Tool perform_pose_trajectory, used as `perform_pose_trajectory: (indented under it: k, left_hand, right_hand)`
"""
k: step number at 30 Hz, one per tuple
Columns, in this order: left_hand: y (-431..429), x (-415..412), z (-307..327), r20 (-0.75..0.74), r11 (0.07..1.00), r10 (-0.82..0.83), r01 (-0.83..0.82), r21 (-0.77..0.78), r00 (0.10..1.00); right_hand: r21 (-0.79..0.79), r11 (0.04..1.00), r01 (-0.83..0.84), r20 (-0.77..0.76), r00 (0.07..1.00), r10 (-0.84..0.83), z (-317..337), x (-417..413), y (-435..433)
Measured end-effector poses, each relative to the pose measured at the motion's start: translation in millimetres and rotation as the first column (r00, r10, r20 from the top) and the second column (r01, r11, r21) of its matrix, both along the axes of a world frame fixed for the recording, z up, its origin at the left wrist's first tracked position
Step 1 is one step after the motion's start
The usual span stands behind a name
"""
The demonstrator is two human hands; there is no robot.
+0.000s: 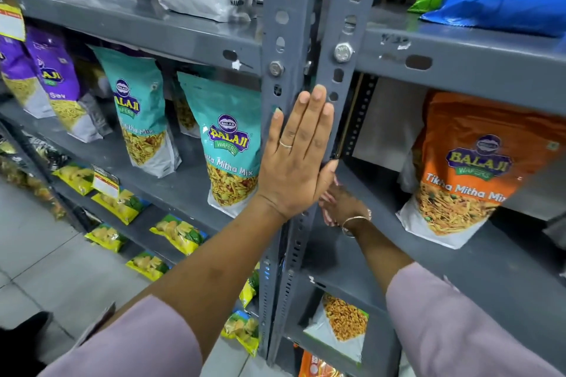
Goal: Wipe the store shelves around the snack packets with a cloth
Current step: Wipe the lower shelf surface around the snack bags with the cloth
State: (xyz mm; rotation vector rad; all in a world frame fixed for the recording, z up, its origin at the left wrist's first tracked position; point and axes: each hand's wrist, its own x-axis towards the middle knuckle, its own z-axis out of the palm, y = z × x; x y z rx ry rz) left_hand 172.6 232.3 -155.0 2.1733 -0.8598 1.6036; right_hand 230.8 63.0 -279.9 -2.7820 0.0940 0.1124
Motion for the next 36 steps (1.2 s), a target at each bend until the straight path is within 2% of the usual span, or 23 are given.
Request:
perform_pose_trajectory:
  k: [2, 5, 9, 11, 12, 14, 15, 16, 17, 19, 20, 21, 22, 23, 25, 26, 28, 30, 32, 34, 36]
  left_hand:
    - [-1, -1, 2, -0.002, 1.0, 0.013, -0.013, -0.003, 1.0]
    - [-1, -3, 3, -0.004, 1.0, 0.018, -0.018, -0.004, 1.0]
    - [-1, -4, 3, -0.008, 1.0, 0.024, -0.024, 0.002, 1.0]
    - [0, -5, 4, -0.021, 0.999, 0.034, -0.034, 0.009, 0.999]
    - [0, -5, 5, -0.028, 0.999, 0.034, -0.034, 0.013, 0.999]
    - [0, -5, 5, -0.034, 0.999, 0.031, -0.031, 0.015, 0.999]
    - [0, -4, 5, -0.035, 0.999, 0.031, -0.031, 0.013, 0.999]
    - [0, -4, 5, -0.035, 0.999, 0.031, -0.03, 0.015, 0.999]
    - [0, -4, 5, -0.036, 0.999, 0.03, -0.029, 0.017, 0.999]
    - [0, -4, 5, -0.033, 0.999, 0.042, -0.041, 0.021, 0.999]
    - [0, -4, 6, -0.03, 0.998, 0.051, -0.05, 0.024, 0.998]
    - [-1, -5, 6, -0.025, 0.998, 0.059, -0.058, 0.027, 0.998]
    - [-1, -5, 7, -0.021, 0.997, 0.068, -0.067, 0.03, 0.997]
    - [-2, -6, 8, -0.016, 0.997, 0.077, -0.077, 0.031, 0.997]
    - [-3, -5, 8, -0.002, 0.997, 0.072, -0.072, 0.013, 0.997]
    - [-4, -5, 8, 0.002, 0.998, 0.062, -0.062, 0.0, 0.998]
    - [-4, -6, 8, -0.005, 0.999, 0.05, -0.05, -0.009, 0.999]
    - [-4, -7, 7, -0.03, 0.998, 0.055, -0.055, -0.01, 0.998]
    - [-3, -8, 8, -0.057, 0.998, 0.064, -0.065, -0.014, 0.996]
    - [-3, -9, 8, -0.068, 0.998, 0.068, -0.069, -0.011, 0.995]
    - [-3, -11, 9, -0.077, 0.998, 0.07, -0.07, 0.001, 0.995]
  right_hand:
    - [0.028, 0.999, -0.029, -0.027, 0.999, 0.03, -1, -25, 4]
    - [0.041, 0.996, -0.081, 0.038, 0.996, 0.08, -3, -64, 9]
    - [0.07, 0.983, -0.171, -0.001, 0.985, 0.171, -1, -109, 3]
    - [0.059, 0.97, -0.235, -0.096, 0.966, 0.24, 11, -126, -5]
    - [0.088, 0.957, -0.278, -0.201, 0.936, 0.29, 22, -134, -11]
    - [0.289, 0.906, -0.308, -0.429, 0.805, 0.41, 42, -146, -27]
    - [0.395, 0.876, -0.275, -0.457, 0.769, 0.448, 48, -149, -38]
    - [0.465, 0.856, -0.224, -0.436, 0.784, 0.441, 57, -150, -44]
    - [0.519, 0.841, -0.152, -0.362, 0.852, 0.377, 60, -146, -49]
    - [0.648, 0.761, 0.016, -0.168, 0.978, 0.123, 53, -137, -51]
    - [0.653, 0.755, 0.064, -0.081, 0.997, -0.014, 45, -130, -47]
    - [0.475, 0.879, 0.046, 0.021, 0.998, -0.064, 32, -121, -43]
    - [0.298, 0.95, 0.091, 0.001, 0.995, -0.096, 14, -111, -38]
    - [0.089, 0.99, 0.113, -0.118, 0.988, -0.102, -4, -111, -31]
    - [-0.253, 0.967, 0.038, -0.135, 0.988, -0.074, -35, -116, -3]
    - [-0.292, 0.956, -0.024, -0.137, 0.99, -0.017, -29, -122, 18]
    - [-0.249, 0.962, -0.108, -0.076, 0.993, 0.092, -23, -128, 43]
    - [-0.145, 0.985, -0.097, -0.043, 0.995, 0.092, -12, -133, 44]
    - [-0.114, 0.993, 0.026, -0.063, 0.997, -0.034, -12, -139, 15]
    - [-0.167, 0.963, 0.212, -0.065, 0.972, -0.225, -14, -157, -20]
    - [-0.154, 0.869, 0.471, -0.033, 0.876, -0.481, -12, -180, -56]
